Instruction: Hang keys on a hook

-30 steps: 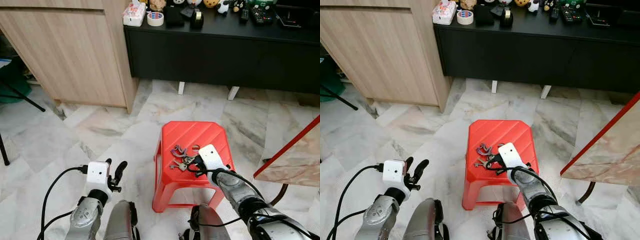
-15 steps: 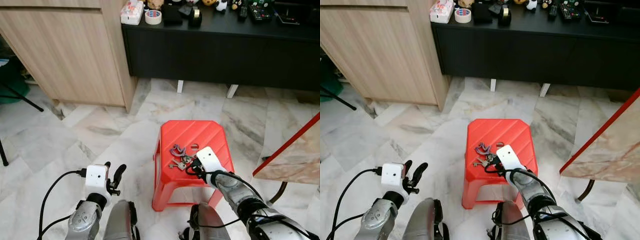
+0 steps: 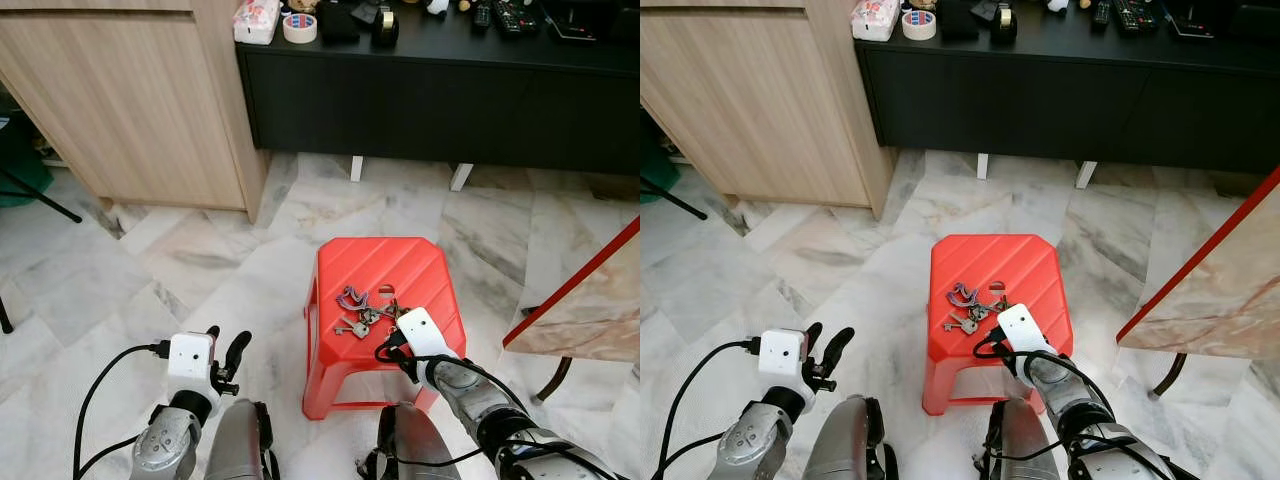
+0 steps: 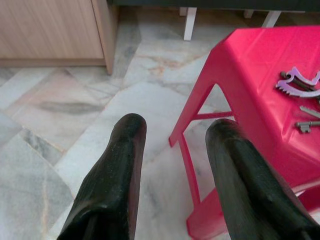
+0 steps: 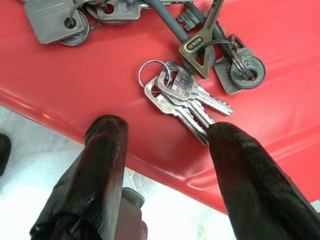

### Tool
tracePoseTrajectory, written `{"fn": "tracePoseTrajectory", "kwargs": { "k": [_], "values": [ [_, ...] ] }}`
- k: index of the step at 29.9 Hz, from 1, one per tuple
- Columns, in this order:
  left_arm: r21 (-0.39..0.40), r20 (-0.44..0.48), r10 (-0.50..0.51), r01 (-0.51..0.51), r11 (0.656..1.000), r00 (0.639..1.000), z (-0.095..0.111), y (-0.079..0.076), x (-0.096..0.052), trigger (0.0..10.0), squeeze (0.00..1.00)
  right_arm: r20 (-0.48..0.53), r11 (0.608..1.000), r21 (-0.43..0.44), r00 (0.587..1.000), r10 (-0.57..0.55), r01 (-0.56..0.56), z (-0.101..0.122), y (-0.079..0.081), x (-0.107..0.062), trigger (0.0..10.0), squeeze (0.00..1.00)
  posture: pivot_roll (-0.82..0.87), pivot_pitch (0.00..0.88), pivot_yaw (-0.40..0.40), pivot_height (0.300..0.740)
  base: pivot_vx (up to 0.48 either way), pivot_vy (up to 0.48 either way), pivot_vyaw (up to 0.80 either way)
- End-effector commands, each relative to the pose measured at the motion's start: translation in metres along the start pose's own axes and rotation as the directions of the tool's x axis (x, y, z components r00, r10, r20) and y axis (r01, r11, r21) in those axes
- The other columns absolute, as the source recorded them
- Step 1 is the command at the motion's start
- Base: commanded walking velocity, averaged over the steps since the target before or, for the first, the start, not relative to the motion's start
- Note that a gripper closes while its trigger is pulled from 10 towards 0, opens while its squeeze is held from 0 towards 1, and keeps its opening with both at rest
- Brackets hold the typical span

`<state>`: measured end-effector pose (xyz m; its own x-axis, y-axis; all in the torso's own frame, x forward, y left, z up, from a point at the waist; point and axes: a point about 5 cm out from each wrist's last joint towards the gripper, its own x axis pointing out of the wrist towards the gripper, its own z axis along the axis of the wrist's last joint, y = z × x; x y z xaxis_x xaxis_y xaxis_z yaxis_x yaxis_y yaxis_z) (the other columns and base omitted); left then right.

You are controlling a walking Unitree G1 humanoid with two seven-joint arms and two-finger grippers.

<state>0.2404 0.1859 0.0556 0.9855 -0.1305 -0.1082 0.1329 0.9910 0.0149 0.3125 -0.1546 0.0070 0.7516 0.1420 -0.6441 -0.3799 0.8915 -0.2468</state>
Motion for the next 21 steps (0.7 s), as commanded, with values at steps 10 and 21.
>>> {"fn": "tracePoseTrajectory", "kwargs": {
  "k": [10, 21],
  "values": [
    [0.006, -0.056, -0.011, 0.012, 1.0, 0.998, -0.007, -0.001, -0.016, 10.0, 0.0, 0.043, 1.0, -0.011, 0.999, 0.001, -0.001, 0.013, -0.003, 0.001, 10.0, 0.0, 0.12, 0.292, -0.027, 0.626, 0.0, 0.0, 0.0],
    [0.01, -0.083, -0.007, 0.008, 1.0, 0.997, -0.007, 0.0, -0.029, 10.0, 0.0, -0.025, 0.996, -0.083, 0.999, 0.039, -0.041, 0.004, -0.001, 0.001, 10.0, 0.0, 0.14, 0.332, -0.024, 0.626, 0.0, 0.0, 0.0]
  ]
}}
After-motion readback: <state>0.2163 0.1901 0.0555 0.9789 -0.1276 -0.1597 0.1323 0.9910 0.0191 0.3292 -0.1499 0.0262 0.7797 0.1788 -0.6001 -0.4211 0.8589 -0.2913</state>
